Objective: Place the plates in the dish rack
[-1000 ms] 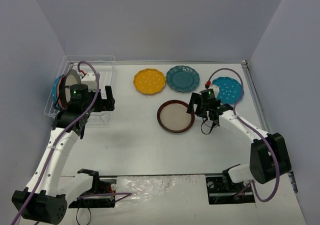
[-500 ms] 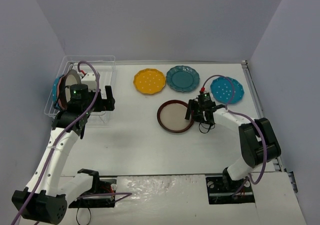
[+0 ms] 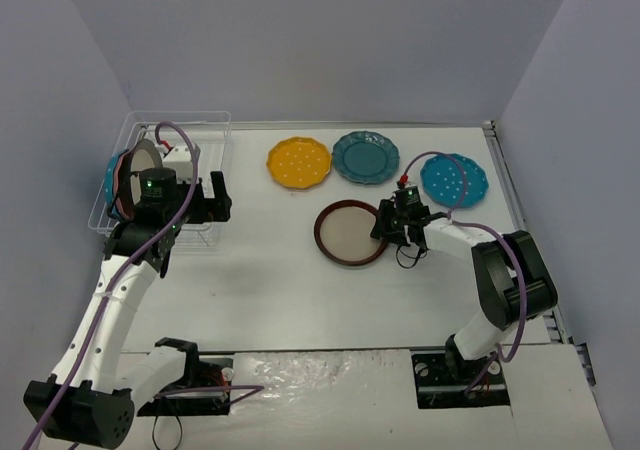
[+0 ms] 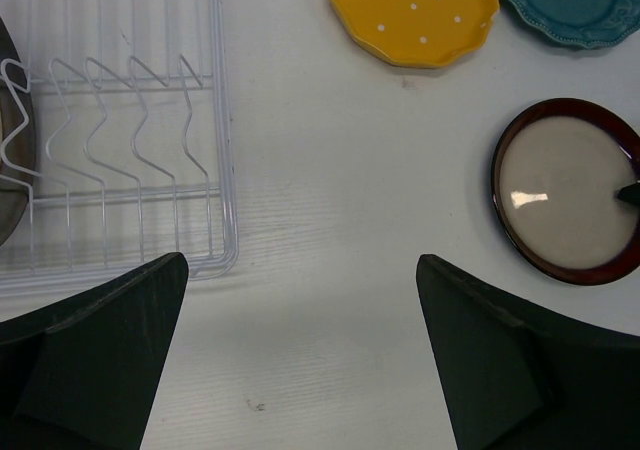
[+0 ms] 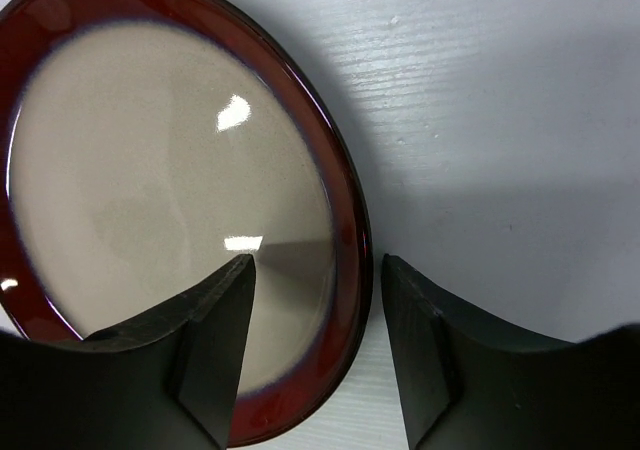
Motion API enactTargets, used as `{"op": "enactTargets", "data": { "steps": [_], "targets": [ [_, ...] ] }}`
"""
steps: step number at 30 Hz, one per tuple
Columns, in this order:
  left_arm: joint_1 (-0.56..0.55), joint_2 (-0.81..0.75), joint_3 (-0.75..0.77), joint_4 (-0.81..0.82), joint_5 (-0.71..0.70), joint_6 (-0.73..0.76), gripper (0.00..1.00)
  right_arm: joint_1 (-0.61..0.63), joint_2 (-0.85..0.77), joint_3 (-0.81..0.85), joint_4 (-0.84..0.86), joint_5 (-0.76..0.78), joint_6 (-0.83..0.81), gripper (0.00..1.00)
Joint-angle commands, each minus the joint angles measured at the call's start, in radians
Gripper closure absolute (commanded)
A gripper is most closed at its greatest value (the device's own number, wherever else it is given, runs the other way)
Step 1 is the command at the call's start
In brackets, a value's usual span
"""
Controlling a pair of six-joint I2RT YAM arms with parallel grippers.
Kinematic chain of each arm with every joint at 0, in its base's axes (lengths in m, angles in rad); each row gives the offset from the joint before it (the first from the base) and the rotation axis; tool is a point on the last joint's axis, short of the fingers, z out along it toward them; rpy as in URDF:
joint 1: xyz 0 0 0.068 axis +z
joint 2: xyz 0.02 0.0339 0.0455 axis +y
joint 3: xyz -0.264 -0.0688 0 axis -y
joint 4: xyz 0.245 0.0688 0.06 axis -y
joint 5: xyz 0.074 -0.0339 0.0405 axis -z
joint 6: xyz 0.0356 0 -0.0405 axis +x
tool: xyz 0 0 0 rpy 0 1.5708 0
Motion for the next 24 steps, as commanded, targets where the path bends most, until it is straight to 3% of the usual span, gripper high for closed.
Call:
{"op": "enactTargets", "data": {
  "steps": [1, 9, 13, 24],
  "targets": [
    [-0.004, -0.014, 0.023, 0.093, 0.086, -0.067, 0.03, 0.000, 0.041, -0.026, 0.006, -0.014, 0.014, 0.54],
    [-0.048, -0.036, -0.004, 0.118, 0.192, -0.194, 0.03, -0.009, 0.067, -0.047, 0.043, -0.025, 0.024, 0.76],
    [-0.096, -0.051, -0.058, 0.174, 0.194, -0.251, 0.03, -0.028, 0.074, -0.062, 0.058, -0.051, 0.028, 0.98],
    [-0.306, 0.012, -0.250, 0.388, 0.118, -0.460, 0.03, -0.069, -0.130, -0.114, 0.106, -0.226, 0.090, 1.00]
  ]
}}
